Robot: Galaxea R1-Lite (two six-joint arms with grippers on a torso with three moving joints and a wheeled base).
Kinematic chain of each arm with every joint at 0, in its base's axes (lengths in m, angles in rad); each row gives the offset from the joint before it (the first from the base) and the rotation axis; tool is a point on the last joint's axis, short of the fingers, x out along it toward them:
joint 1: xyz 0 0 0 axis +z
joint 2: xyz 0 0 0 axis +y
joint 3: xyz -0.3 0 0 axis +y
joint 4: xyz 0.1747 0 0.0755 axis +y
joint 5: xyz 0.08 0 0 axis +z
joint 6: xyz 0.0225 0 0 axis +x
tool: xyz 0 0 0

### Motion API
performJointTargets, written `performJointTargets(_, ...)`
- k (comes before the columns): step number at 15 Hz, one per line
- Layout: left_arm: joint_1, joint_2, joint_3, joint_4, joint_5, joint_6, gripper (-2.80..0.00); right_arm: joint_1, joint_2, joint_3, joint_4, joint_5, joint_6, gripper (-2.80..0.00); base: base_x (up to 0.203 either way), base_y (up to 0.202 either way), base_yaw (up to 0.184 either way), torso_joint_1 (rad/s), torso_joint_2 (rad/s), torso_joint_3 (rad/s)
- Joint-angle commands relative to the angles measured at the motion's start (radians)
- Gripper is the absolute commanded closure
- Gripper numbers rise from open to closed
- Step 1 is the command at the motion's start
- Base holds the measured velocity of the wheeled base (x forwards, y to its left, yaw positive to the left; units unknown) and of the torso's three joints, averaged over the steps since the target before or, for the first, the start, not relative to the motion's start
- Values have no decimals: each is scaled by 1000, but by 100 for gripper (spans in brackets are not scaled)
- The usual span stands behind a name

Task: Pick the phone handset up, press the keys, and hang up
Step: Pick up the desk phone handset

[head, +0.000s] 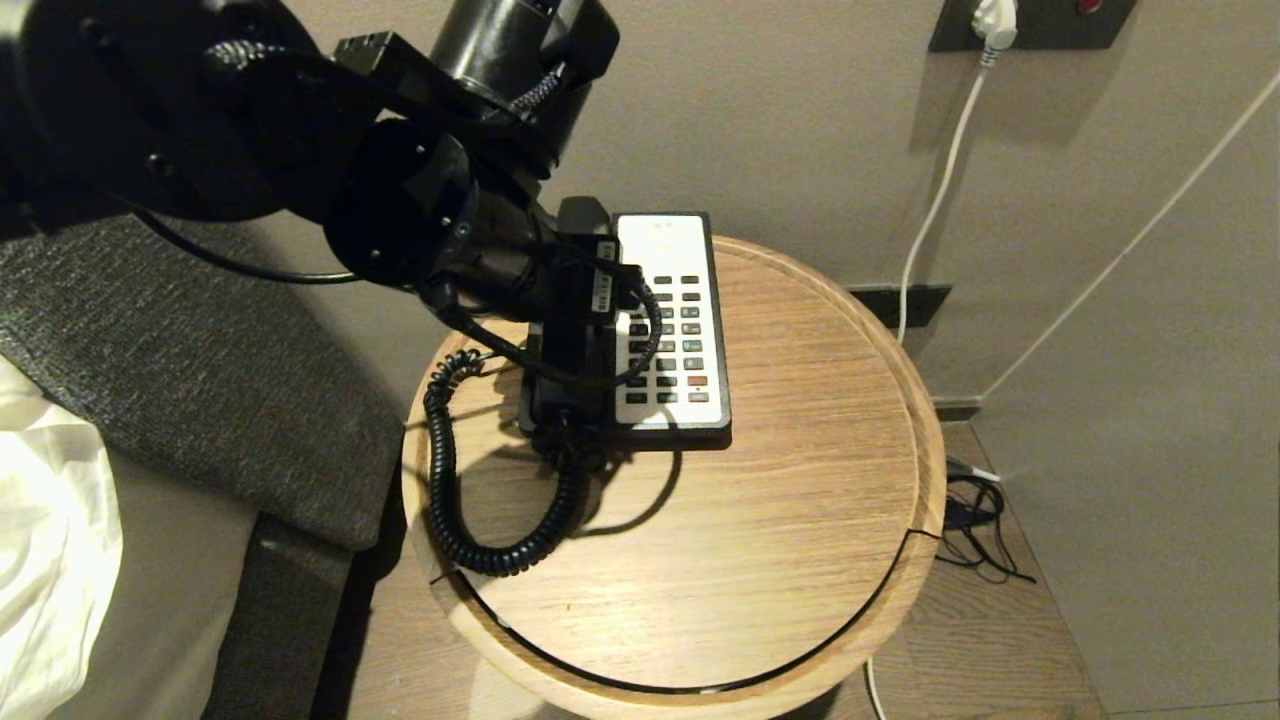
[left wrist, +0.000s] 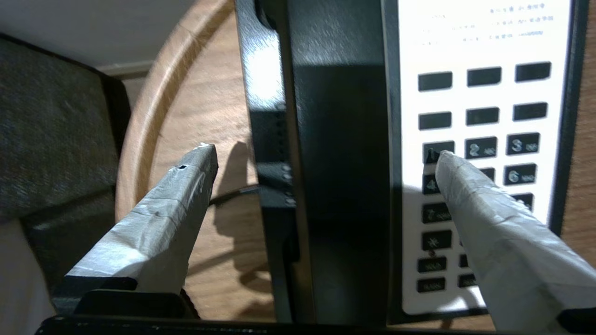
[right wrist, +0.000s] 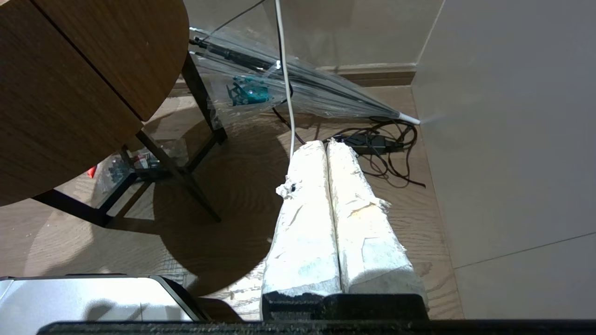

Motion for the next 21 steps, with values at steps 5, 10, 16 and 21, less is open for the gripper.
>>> performJointTargets(5, 0, -15, 0, 62, 3, 6, -280, 0, 0, -1, 0, 0, 0, 0, 0, 0, 0, 0, 0, 0)
performJointTargets(10, -5, -54, -3, 123, -25, 6, -280, 0, 0, -1, 0, 0, 0, 0, 0, 0, 0, 0, 0, 0)
performJointTargets(16, -56, -138, -2, 242, -34, 12, -280, 0, 0, -1, -1, 0, 0, 0, 0, 0, 0, 0, 0, 0)
performJointTargets(21, -83, -175, -3, 379, -137, 64, -280, 0, 0, 0, 0, 0, 0, 0, 0, 0, 0, 0, 0, 0)
